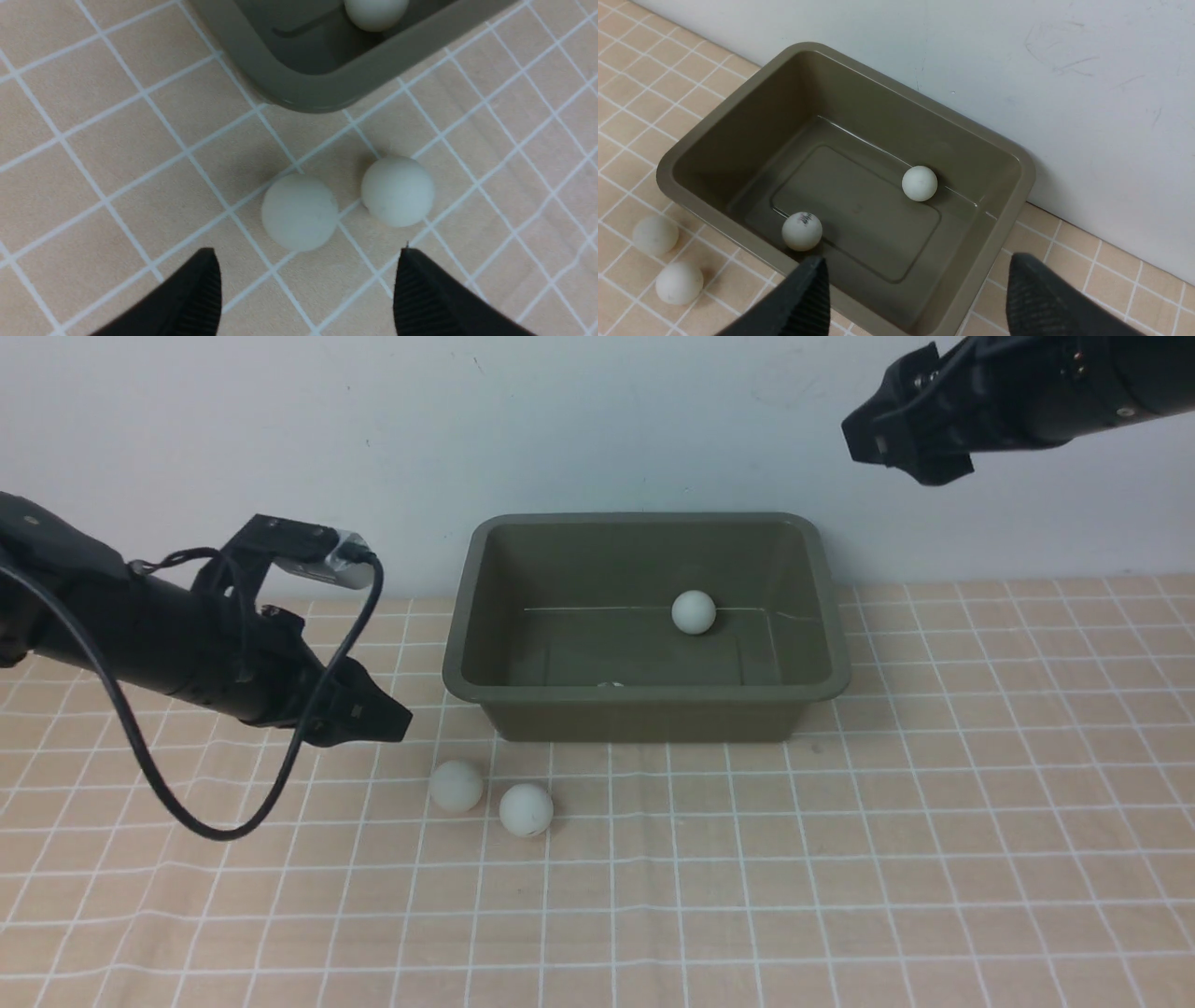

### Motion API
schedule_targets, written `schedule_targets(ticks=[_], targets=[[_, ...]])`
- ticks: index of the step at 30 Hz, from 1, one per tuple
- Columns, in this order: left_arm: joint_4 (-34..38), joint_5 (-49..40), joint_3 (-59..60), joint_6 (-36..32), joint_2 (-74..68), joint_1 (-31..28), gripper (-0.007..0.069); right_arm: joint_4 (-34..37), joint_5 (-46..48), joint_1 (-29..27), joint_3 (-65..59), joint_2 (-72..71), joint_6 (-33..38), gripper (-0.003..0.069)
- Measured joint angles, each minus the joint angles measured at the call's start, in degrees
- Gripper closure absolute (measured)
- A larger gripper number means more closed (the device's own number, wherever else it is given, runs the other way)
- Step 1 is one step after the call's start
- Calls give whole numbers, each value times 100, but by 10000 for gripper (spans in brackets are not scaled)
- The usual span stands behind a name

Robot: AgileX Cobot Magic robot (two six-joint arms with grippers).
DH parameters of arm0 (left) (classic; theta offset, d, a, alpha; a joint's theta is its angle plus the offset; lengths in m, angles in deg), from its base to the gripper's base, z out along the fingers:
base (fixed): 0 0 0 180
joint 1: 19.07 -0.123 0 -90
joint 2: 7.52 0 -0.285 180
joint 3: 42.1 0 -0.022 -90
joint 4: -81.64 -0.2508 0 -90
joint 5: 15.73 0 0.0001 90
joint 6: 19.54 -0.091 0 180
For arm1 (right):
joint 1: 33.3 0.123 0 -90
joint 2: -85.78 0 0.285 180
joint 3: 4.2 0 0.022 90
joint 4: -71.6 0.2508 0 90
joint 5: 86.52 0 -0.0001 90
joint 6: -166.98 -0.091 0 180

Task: Put the table tennis balls into the box on the light coffee tablecloth.
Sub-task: 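Reach for and grasp a ping pong ball on the table beside the basket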

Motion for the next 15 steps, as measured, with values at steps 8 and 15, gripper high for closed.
schedule_targets(ticks=[8,15], targets=[[-282,581,-275,22,-839,675,210,0,-36,0,0,0,0,192],[-263,860,-359,17,-1252,765,210,0,17,0,0,0,-5,192]])
